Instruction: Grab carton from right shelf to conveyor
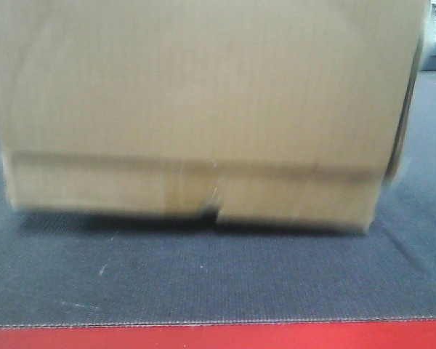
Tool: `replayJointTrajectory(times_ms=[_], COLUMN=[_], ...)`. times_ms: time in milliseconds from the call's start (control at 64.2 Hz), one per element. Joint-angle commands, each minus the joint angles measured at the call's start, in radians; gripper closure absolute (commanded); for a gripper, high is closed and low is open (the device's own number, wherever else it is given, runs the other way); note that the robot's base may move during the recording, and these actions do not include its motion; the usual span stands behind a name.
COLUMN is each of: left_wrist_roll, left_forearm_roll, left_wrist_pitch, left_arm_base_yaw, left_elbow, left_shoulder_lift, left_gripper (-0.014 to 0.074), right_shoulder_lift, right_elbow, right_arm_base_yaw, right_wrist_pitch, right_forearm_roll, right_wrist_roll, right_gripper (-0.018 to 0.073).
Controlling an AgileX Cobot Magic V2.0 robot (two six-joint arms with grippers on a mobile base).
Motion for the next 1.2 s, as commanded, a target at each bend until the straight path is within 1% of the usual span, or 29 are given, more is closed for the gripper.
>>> replayJointTrajectory(times_ms=[0, 31, 62, 78, 202, 265, 389, 467, 514, 592, 623, 654, 701, 717, 748, 794, 872, 919, 966, 1059, 1184], left_wrist_roll=[0.008, 0.008, 0.008, 0.008, 0.008, 0.008, 0.018, 0.019, 0.019, 0.026, 0.04, 0.042, 0.042, 0.042, 0.042, 0.042, 0.042, 0.042, 0.042, 0.042, 0.042], left_forearm_roll=[0.007, 0.007, 0.007, 0.004, 0.004, 0.004, 0.007, 0.007, 0.007, 0.007, 0.007, 0.007, 0.003, 0.0, -0.012, -0.038, -0.093, -0.128, -0.152, -0.191, -0.193], left_wrist_pitch=[-0.028, -0.028, -0.028, -0.028, -0.004, 0.017, 0.042, 0.043, 0.043, 0.029, 0.019, 0.007, -0.019, -0.026, -0.037, -0.06, -0.111, -0.169, -0.215, -0.304, -0.4], left_arm_base_yaw=[-0.001, -0.001, -0.001, -0.001, -0.001, -0.001, -0.001, 0.01, 0.024, 0.063, 0.082, 0.103, 0.144, 0.156, 0.183, 0.231, 0.3, 0.347, 0.376, 0.416, 0.417], left_elbow=[-0.01, -0.012, -0.012, -0.012, -0.012, -0.012, -0.012, -0.004, 0.002, 0.041, 0.062, 0.087, 0.142, 0.159, 0.193, 0.256, 0.366, 0.441, 0.505, 0.639, 0.79], left_shoulder_lift=[-0.006, -0.011, -0.015, -0.019, -0.058, -0.085, -0.164, -0.221, -0.253, -0.318, -0.344, -0.37, -0.416, -0.429, -0.455, -0.499, -0.563, -0.615, -0.655, -0.74, -0.836], left_gripper=[0.0153, 0.0064, -0.0017, -0.0036, 0.0074, 0.0106, 0.0162, 0.0201, 0.0242, 0.0373, 0.0435, 0.0525, 0.0631, 0.0638, 0.0607, 0.0584, 0.0582, 0.0582, 0.0582, 0.0582, 0.0582], right_shoulder_lift=[-0.015, -0.02, -0.027, -0.029, -0.067, -0.09, -0.151, -0.194, -0.217, -0.258, -0.272, -0.288, -0.315, -0.323, -0.337, -0.364, -0.404, -0.434, -0.468, -0.541, -0.654], right_elbow=[-0.006, -0.006, -0.006, -0.006, -0.006, -0.006, -0.006, -0.006, -0.006, -0.006, -0.001, 0.006, 0.025, 0.032, 0.046, 0.078, 0.14, 0.194, 0.256, 0.388, 0.576], right_arm_base_yaw=[0.001, 0.001, 0.001, 0.001, 0.001, 0.001, 0.001, 0.001, 0.001, 0.001, 0.001, 0.001, -0.005, -0.008, -0.019, -0.036, -0.075, -0.099, -0.126, -0.167, -0.18], right_wrist_pitch=[-0.02, -0.02, -0.02, -0.02, -0.02, -0.022, -0.022, -0.02, -0.015, -0.005, -0.006, -0.008, -0.017, -0.02, -0.026, -0.038, -0.059, -0.077, -0.101, -0.157, -0.259], right_forearm_roll=[-0.003, -0.003, -0.003, -0.003, -0.003, -0.003, -0.003, -0.009, -0.015, -0.056, -0.072, -0.089, -0.112, -0.116, -0.121, -0.123, -0.123, -0.123, -0.123, -0.123, -0.123], right_wrist_roll=[-0.011, -0.011, -0.011, -0.011, -0.011, -0.011, -0.011, -0.011, -0.011, -0.011, -0.011, -0.011, -0.008, -0.004, 0.004, 0.005, 0.009, 0.014, 0.014, 0.014, 0.014], right_gripper=[0.0007, -0.0021, -0.0013, -0.001, 0.0035, 0.0066, 0.0196, 0.0304, 0.0368, 0.049, 0.0536, 0.0589, 0.0636, 0.0636, 0.063, 0.0624, 0.0624, 0.0624, 0.0624, 0.0626, 0.0627])
